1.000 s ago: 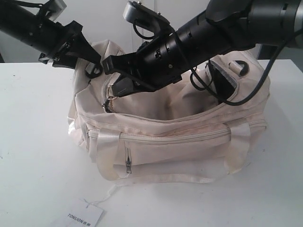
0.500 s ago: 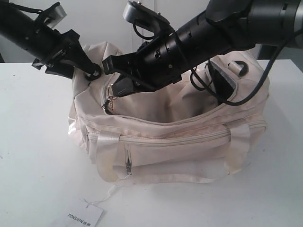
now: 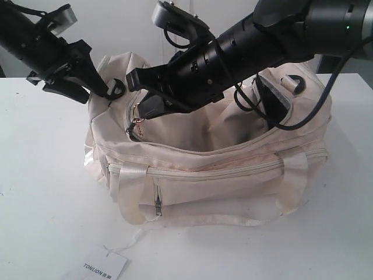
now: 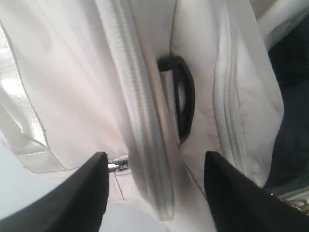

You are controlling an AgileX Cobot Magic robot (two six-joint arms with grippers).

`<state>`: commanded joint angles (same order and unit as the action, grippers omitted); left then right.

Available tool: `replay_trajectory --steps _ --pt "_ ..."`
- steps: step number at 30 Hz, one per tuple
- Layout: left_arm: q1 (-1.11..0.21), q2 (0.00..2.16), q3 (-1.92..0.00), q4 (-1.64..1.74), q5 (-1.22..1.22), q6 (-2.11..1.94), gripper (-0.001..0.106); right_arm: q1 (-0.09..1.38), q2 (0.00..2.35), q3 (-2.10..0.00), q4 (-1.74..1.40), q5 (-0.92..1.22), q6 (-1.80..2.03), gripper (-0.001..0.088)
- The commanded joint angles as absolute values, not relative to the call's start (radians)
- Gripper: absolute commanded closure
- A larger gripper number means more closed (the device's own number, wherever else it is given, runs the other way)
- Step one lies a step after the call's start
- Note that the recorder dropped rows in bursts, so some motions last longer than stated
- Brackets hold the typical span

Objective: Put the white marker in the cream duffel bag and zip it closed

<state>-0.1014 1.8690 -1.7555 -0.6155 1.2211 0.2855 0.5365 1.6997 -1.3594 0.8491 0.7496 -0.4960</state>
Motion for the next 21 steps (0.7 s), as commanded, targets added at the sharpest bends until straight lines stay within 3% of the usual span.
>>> replay_trajectory --steps 21 --pt "-0.103 1.741 -1.356 -0.784 0.973 0.392 0.043 0.537 1.700 -1.359 0.840 0.743 -0.496 0.0868"
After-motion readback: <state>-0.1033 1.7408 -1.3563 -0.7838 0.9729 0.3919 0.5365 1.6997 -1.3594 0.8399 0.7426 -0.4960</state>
